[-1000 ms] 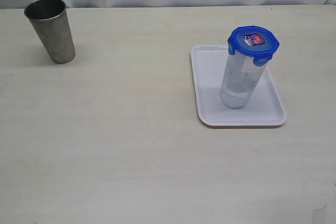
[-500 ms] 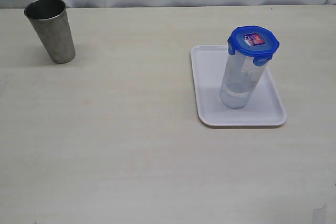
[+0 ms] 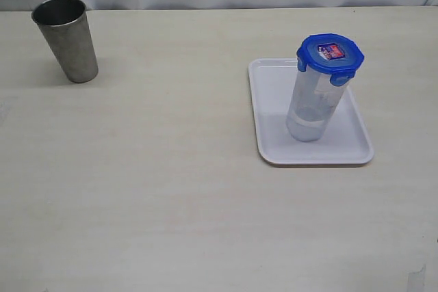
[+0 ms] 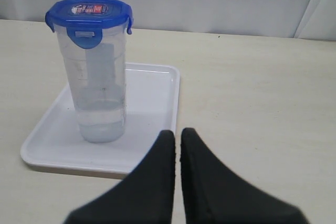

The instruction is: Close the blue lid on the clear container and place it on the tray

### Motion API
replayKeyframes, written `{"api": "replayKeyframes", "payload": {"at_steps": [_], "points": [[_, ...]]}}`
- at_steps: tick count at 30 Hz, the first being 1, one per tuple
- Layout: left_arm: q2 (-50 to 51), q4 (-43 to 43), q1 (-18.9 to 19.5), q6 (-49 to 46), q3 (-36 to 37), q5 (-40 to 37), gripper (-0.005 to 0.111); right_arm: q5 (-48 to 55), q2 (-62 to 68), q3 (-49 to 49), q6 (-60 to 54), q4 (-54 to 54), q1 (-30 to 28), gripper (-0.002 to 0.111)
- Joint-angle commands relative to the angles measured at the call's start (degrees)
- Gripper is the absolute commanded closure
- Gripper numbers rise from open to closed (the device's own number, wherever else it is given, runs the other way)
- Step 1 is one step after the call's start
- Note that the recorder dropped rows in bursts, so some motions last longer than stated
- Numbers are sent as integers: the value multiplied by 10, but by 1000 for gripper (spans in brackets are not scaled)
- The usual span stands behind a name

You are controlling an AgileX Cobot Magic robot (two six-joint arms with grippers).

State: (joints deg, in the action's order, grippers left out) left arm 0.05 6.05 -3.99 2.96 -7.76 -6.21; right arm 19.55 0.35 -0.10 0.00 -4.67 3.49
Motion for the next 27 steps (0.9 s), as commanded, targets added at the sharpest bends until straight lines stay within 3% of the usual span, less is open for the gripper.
{"api": "replayKeyframes", "payload": {"at_steps": [1, 15, 22, 27], "points": [[-1, 40, 2, -1, 63, 50, 2, 0, -3, 1, 0, -1, -2, 104], [-1, 42, 2, -1, 78, -19, 2, 0, -3, 1, 0, -1, -2, 104], [-1, 42, 2, -3, 78, -118, 2, 0, -3, 1, 0, -1, -2, 104], [-1, 42, 2, -20, 78, -117, 2, 0, -3, 1, 0, -1, -2, 104]]}}
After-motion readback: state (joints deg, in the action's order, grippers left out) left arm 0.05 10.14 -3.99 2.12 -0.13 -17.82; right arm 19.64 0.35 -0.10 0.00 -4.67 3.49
